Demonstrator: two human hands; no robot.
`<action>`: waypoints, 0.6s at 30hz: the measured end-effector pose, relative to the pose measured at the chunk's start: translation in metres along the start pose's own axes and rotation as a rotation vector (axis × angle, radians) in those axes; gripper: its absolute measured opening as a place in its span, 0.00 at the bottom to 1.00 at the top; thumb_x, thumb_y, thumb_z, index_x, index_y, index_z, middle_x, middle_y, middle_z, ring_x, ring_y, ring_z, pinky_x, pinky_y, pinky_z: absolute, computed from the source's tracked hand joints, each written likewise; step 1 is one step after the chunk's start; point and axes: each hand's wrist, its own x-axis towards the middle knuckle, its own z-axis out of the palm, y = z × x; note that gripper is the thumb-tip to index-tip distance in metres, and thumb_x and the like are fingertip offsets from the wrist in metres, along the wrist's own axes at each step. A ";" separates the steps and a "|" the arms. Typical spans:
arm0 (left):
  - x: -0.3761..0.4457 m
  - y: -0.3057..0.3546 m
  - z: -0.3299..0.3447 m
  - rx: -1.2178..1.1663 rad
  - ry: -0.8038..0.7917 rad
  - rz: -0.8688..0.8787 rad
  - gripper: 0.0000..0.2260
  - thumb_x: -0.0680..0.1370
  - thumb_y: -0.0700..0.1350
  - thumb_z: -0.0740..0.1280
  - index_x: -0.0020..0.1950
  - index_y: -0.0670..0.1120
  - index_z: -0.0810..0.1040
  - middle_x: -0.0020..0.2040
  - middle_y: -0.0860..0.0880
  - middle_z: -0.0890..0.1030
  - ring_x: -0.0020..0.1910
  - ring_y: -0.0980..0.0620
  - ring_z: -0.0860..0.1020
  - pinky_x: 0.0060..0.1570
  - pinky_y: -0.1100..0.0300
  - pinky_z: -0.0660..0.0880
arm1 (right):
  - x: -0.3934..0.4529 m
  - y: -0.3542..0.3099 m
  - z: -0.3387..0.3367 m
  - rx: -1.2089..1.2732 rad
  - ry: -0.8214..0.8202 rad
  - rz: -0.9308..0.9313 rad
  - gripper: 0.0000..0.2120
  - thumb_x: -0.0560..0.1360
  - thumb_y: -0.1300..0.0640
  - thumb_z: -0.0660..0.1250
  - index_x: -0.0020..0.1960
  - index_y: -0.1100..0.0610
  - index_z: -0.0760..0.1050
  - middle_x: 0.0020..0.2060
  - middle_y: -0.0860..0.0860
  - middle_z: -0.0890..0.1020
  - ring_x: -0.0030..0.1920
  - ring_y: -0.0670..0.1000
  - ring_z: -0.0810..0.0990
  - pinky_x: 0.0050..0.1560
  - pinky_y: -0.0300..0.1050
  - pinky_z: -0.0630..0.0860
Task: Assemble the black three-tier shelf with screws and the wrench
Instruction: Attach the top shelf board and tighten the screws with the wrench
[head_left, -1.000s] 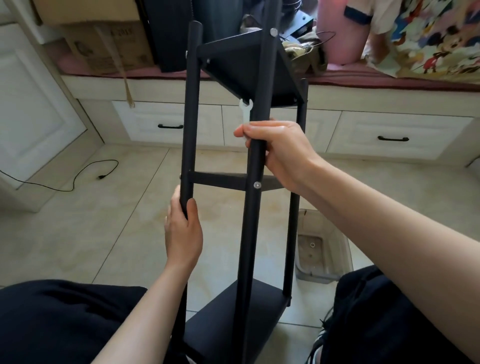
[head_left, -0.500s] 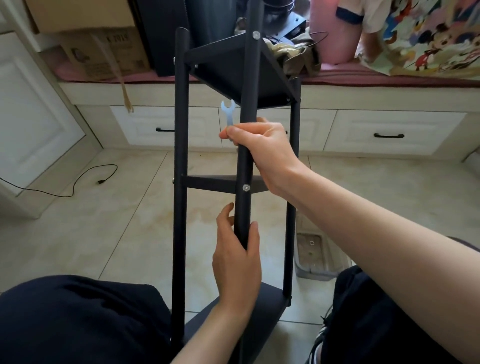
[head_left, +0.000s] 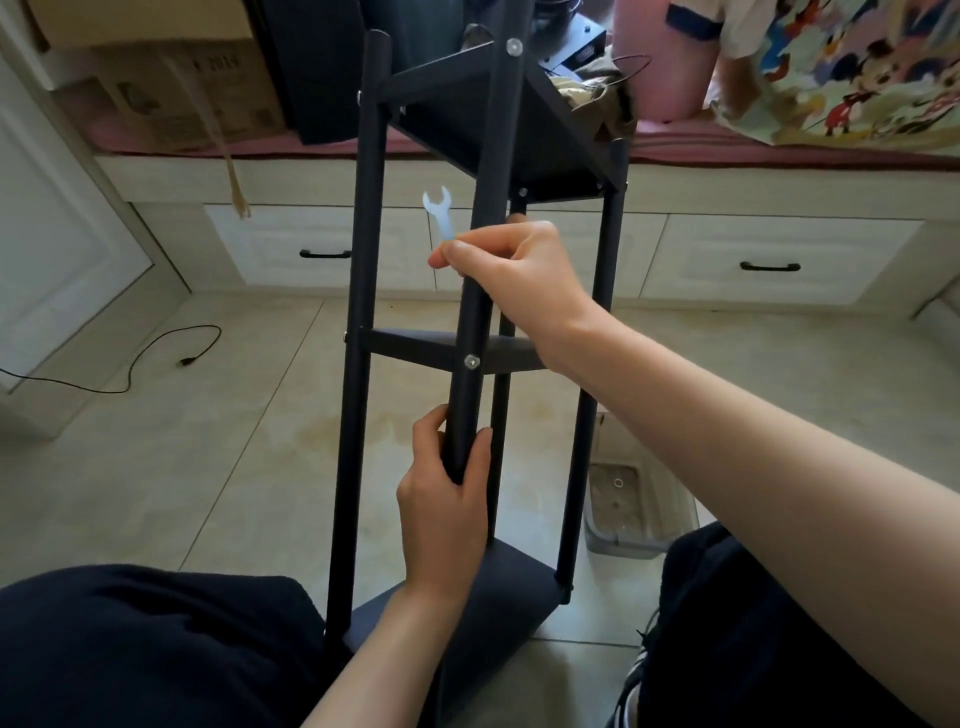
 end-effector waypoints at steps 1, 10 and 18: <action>0.001 -0.001 -0.001 -0.001 0.004 0.005 0.09 0.77 0.62 0.63 0.55 0.72 0.67 0.38 0.62 0.77 0.31 0.56 0.76 0.30 0.60 0.74 | 0.000 0.000 0.000 -0.002 -0.007 0.004 0.07 0.77 0.56 0.68 0.45 0.52 0.85 0.47 0.52 0.85 0.51 0.49 0.79 0.43 0.28 0.74; -0.002 -0.008 -0.005 -0.012 0.024 0.019 0.09 0.78 0.63 0.64 0.57 0.71 0.68 0.38 0.60 0.77 0.32 0.54 0.76 0.30 0.58 0.75 | -0.009 0.007 -0.009 0.092 -0.108 0.044 0.05 0.75 0.58 0.71 0.43 0.54 0.86 0.48 0.46 0.84 0.54 0.45 0.80 0.60 0.42 0.76; 0.011 -0.009 -0.011 0.000 0.062 0.018 0.09 0.80 0.51 0.68 0.58 0.61 0.72 0.39 0.56 0.78 0.30 0.52 0.76 0.28 0.57 0.75 | -0.032 0.041 -0.026 0.001 -0.095 0.066 0.06 0.76 0.56 0.70 0.43 0.53 0.85 0.52 0.48 0.81 0.54 0.46 0.79 0.56 0.45 0.79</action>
